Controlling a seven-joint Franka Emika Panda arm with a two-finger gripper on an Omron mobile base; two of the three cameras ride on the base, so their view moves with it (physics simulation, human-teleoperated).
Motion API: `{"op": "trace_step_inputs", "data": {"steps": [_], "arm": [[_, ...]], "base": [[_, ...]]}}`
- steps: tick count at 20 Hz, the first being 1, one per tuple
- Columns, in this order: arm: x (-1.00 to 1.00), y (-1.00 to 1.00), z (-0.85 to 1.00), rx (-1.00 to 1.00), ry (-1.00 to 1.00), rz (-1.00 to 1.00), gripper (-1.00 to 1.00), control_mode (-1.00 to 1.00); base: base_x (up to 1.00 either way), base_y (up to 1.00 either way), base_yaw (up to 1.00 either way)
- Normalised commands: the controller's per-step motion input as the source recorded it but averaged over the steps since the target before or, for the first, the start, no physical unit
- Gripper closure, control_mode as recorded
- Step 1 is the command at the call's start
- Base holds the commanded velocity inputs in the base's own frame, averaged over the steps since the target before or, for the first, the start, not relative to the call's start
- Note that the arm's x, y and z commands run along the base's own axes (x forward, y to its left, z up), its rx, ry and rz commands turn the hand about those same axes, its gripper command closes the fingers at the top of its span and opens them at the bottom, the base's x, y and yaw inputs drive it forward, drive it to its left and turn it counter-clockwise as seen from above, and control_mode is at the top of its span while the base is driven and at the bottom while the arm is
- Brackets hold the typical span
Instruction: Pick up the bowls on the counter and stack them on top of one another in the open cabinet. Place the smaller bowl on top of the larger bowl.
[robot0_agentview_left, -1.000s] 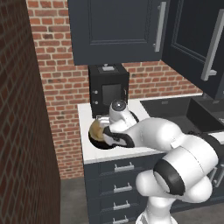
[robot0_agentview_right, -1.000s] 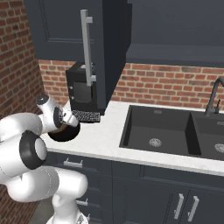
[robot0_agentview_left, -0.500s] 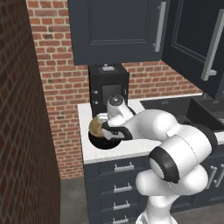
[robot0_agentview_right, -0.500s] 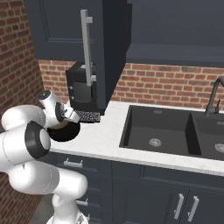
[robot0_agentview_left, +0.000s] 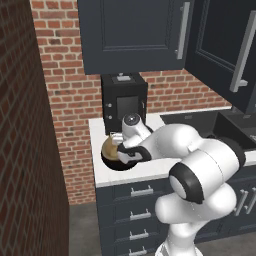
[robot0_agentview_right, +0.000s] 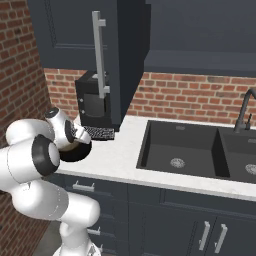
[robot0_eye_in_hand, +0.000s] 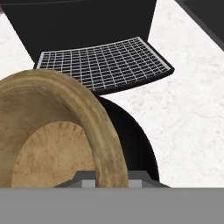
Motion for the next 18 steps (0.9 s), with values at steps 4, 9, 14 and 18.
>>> {"op": "trace_step_inputs", "data": {"steps": [4, 9, 14, 18], "arm": [[0.0, -0.01, -0.09, 0.0, 0.0, 0.0, 1.0, -1.0], [0.0, -0.03, -0.01, 0.0, 0.0, 0.0, 1.0, -1.0], [0.0, -0.07, -0.05, 0.0, 0.0, 0.0, 1.0, -1.0], [0.0, 0.0, 0.0, 0.0, 0.0, 0.0, -1.0, -1.0]], "base": [[0.0, 0.0, 0.0], [0.0, 0.0, 0.0], [0.0, 0.0, 0.0], [0.0, 0.0, 0.0]]}}
